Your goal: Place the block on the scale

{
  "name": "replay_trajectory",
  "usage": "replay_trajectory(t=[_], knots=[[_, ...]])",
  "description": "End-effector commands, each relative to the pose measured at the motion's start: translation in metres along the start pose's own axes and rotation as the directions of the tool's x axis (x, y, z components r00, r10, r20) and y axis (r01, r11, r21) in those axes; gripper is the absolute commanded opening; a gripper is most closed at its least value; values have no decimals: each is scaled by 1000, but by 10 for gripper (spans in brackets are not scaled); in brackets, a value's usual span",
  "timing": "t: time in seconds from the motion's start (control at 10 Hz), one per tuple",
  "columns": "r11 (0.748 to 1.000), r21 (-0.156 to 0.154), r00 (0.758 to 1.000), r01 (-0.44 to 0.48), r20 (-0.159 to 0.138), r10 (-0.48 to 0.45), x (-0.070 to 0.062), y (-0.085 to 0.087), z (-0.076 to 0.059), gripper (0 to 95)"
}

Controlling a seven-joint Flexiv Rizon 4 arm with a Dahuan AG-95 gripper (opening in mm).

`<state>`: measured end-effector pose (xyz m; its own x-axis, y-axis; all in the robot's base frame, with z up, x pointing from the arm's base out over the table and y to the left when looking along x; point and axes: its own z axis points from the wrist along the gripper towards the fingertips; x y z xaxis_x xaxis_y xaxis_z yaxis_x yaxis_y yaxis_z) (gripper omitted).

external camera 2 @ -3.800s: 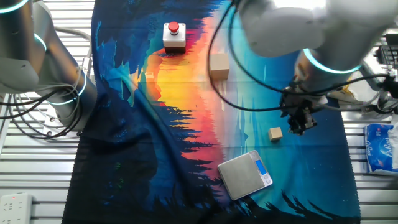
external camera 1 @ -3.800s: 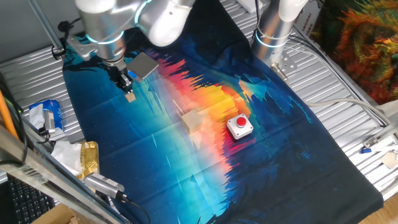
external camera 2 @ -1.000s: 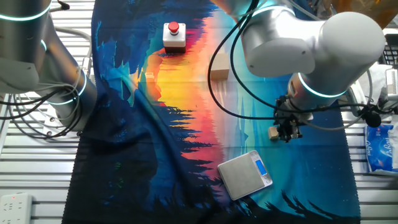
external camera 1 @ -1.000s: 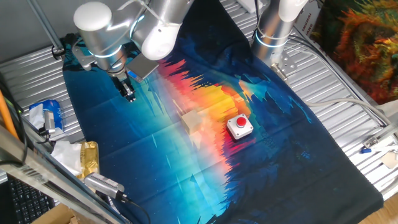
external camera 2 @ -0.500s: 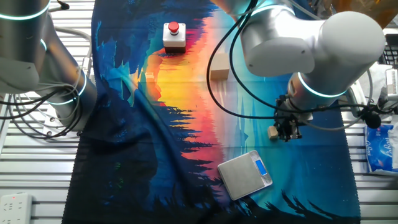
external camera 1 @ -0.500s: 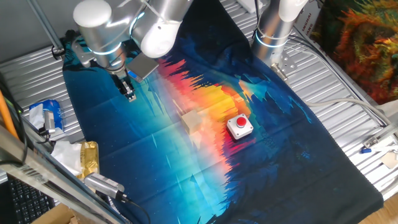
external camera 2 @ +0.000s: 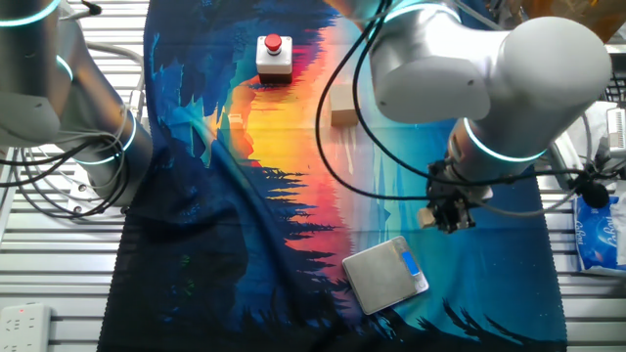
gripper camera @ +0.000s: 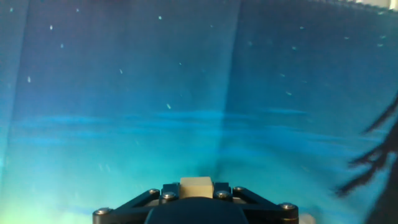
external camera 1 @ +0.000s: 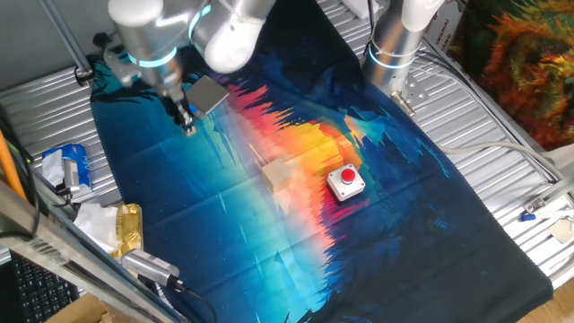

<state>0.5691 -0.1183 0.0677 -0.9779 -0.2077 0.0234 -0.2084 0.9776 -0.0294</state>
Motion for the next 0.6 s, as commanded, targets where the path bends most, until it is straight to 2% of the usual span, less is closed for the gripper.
replay_trajectory(t=[0.1, 0.4, 0.6], knots=[[1000, -1, 1000, 13, -5, -13, 9, -10, -8, 0], [1000, 2, 1000, 21, -7, -21, 21, -19, -17, 0], [1000, 12, 999, 27, -20, -27, 31, -26, -25, 0]])
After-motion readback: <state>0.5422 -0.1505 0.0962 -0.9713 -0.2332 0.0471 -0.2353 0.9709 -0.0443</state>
